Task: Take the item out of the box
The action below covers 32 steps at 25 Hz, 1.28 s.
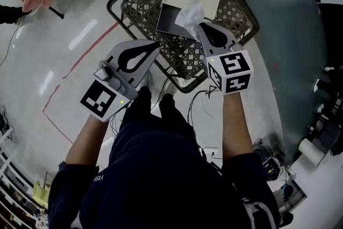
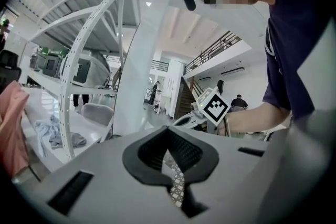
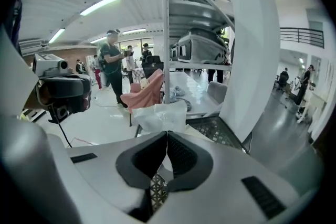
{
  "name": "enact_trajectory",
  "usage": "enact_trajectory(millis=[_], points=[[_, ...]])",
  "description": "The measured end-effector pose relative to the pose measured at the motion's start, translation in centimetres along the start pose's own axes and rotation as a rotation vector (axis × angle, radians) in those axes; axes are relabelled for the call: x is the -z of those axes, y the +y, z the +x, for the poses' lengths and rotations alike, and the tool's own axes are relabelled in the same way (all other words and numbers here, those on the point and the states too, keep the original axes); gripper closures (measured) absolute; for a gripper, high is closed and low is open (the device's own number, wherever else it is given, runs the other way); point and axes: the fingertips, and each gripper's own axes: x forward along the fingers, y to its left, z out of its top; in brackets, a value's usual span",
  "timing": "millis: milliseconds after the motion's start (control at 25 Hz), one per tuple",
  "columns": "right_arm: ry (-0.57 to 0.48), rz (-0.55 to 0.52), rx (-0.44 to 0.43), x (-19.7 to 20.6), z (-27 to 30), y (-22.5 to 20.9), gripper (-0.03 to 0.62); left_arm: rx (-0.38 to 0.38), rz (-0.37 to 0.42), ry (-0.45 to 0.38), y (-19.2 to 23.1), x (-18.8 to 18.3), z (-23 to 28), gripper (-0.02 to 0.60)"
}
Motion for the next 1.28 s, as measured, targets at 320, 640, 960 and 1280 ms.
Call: enact_trajectory(millis=[320, 640, 960, 1280], points=[[-0.167, -0.030, 0.029, -4.5, -6.8, 2.7, 0.568, 0.013, 0.078, -0.049, -2.8, -4.2, -1.2, 0.575], [-0.271, -0.099, 0.060, -7.9, -12.9, 5.2, 0.568, 0.019, 0.127, -0.119, -5.7, -8.0, -2.9, 0.575], [-0.330, -0.122, 0.100, -9.3, -16.9, 6.2, 0.569, 0.027, 0.178, -0.150, -6.9, -10.7, -4.0, 0.575], [-0.410, -0.112, 0.118, -10.0, -20.2, 6.3, 0.568, 0.051, 0.223, -0.153, -9.0, -12.0, -3.5, 0.575]])
